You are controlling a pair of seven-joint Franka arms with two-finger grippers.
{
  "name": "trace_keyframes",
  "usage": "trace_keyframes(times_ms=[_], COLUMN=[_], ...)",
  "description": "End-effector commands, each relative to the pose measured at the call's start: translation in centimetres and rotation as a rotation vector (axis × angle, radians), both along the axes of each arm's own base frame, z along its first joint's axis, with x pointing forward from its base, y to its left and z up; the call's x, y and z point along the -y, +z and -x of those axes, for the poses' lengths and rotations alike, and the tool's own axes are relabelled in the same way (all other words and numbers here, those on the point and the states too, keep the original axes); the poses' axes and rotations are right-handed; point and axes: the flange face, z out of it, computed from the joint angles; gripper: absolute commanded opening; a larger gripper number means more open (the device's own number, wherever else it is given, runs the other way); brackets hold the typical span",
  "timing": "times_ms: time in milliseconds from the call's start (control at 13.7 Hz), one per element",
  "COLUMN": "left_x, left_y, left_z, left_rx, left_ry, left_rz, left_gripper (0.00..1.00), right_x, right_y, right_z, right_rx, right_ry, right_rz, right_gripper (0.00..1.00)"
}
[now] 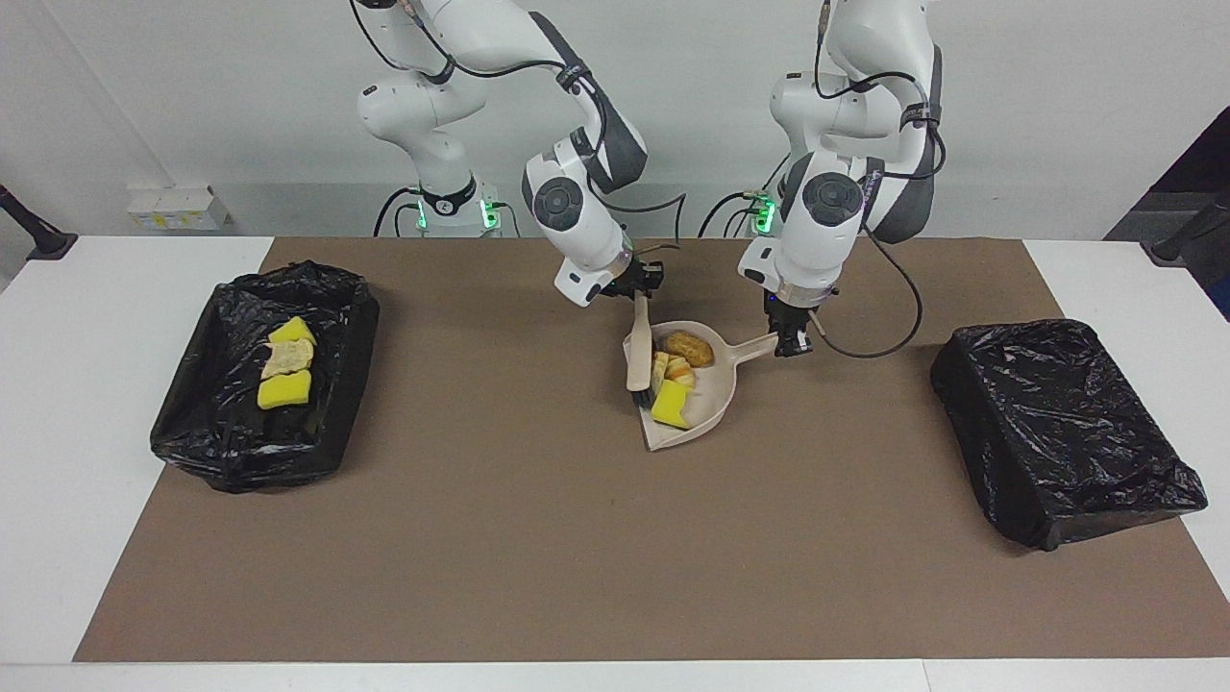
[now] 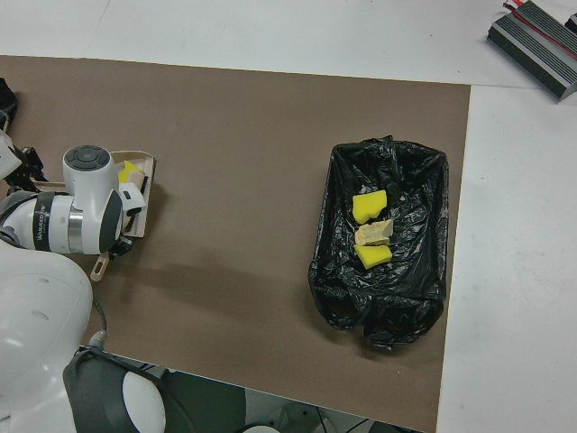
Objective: Sweep and dump trash in bin
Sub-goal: 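Sweep the remaining bread piece toward the dustpan with the right gripper's brush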
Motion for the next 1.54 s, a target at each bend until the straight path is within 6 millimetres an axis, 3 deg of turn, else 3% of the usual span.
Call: trace_keyframes(times_ms=[0, 146, 439, 658, 805, 951, 1024, 1097, 1170, 1463], left_x=[-0.3, -0.5, -1.9, -2.5, -3.8, -4.0, -4.4, -4.7, -4.8, -4.0], left_y=[-0.1, -0.2, -0.3, -0.3, -0.3, -0.5, -0.6, -0.5, -0.1, -0.6], left_z=[-0.1, 0.0, -1.1, -1.7, -2.2, -2.3, -2.4, -2.5, -2.7, -2.4], left_rx=[0.035, 0.033, 0.040, 0.046, 0.045, 0.041, 0.039, 0.037, 0.038, 0.025], left_ry=[-0.013, -0.058, -0.088, -0.093, -0.073, -0.078, -0.066, -0.068, -0.086, -0.121], left_rz=[0.006, 0.012, 0.083, 0.152, 0.184, 0.194, 0.202, 0.210, 0.212, 0.210], left_gripper=[0.00, 0.00, 0.00, 0.00, 0.00, 0.00, 0.00, 0.00, 0.00, 0.00], right_x=[-1.6, -0.5, 3.0, 4.4, 6.6, 9.4, 12.8, 15.3, 16.5, 16.8], right_y=[2.3, 5.4, 9.5, 10.8, 11.6, 10.8, 9.8, 8.0, 5.8, 2.4], right_z=[0.9, 1.3, 1.8, 2.5, 2.0, 1.2, -0.2, -1.1, -1.0, 0.3], right_rx=[0.031, 0.062, 0.141, 0.158, 0.168, 0.148, 0.122, 0.102, 0.072, -0.013], right_ry=[0.008, 0.039, 0.221, 0.301, 0.320, 0.309, 0.283, 0.310, 0.322, 0.307], right_rz=[-0.051, -0.052, 0.131, 0.238, 0.318, 0.371, 0.382, 0.419, 0.451, 0.437], right_gripper=[0.00, 0.00, 0.00, 0.00, 0.00, 0.00, 0.00, 0.00, 0.00, 0.00])
